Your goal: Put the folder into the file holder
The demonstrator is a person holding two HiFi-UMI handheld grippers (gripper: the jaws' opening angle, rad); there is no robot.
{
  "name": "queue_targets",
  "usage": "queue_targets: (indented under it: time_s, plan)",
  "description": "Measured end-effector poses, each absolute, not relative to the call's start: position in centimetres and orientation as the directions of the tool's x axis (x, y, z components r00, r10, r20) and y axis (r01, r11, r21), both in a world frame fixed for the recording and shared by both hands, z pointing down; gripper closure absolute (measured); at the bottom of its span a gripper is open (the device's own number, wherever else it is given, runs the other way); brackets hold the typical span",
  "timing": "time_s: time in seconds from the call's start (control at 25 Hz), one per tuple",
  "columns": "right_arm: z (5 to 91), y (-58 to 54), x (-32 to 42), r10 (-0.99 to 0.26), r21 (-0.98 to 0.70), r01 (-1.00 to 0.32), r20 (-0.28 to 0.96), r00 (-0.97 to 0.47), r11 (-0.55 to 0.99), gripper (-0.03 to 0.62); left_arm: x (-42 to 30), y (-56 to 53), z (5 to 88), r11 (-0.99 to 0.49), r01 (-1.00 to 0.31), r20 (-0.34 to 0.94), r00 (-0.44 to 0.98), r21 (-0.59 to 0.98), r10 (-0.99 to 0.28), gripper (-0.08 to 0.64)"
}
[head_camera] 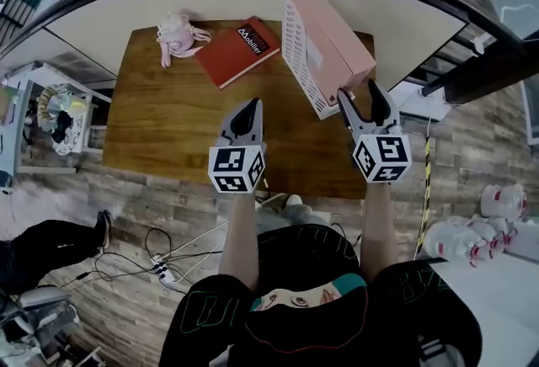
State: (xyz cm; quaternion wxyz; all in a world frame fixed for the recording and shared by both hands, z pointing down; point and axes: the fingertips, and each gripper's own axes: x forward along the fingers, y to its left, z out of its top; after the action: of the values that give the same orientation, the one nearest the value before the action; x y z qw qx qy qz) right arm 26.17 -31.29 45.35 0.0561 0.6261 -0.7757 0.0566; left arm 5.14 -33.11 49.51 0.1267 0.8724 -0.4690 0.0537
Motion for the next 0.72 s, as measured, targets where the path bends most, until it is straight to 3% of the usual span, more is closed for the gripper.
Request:
queue_targets:
  time_s: [0.12,0.24,0.4,0.72]
  plan:
    - [45.5,-30.2,26.1,-0.968,-0.043,-0.982,0.165,-0.191,0.187,0.311,5.0,-32.9,49.8,-0.54,-0.822,0.211,0.569,0.183,-0.795,0.563]
    - [45.5,-29.4,25.6,-0.973,-0.059,-0.986,0.164,-0.165,0.157,0.452,4.5,-32.8,49.5,-0.547,-0.817,0.199,0.576,0.184,-0.793,0.563]
    - [46.3,-28.9,23.7,-0.968,-0.076,-0.985,0.189,-0.166,0.154,0.559,3.5,-32.9,49.0,-0.542,-0.825,0.182,0.565,0.162,-0.805,0.563]
    - [46.8,-29.8,19.1,-0.949,-0.122,-0.969,0.208,-0.239,0.217,0.589,0.1,-33.7,48.5,-0.484,-0.863,0.157,0.503,0.146,-0.85,0.563]
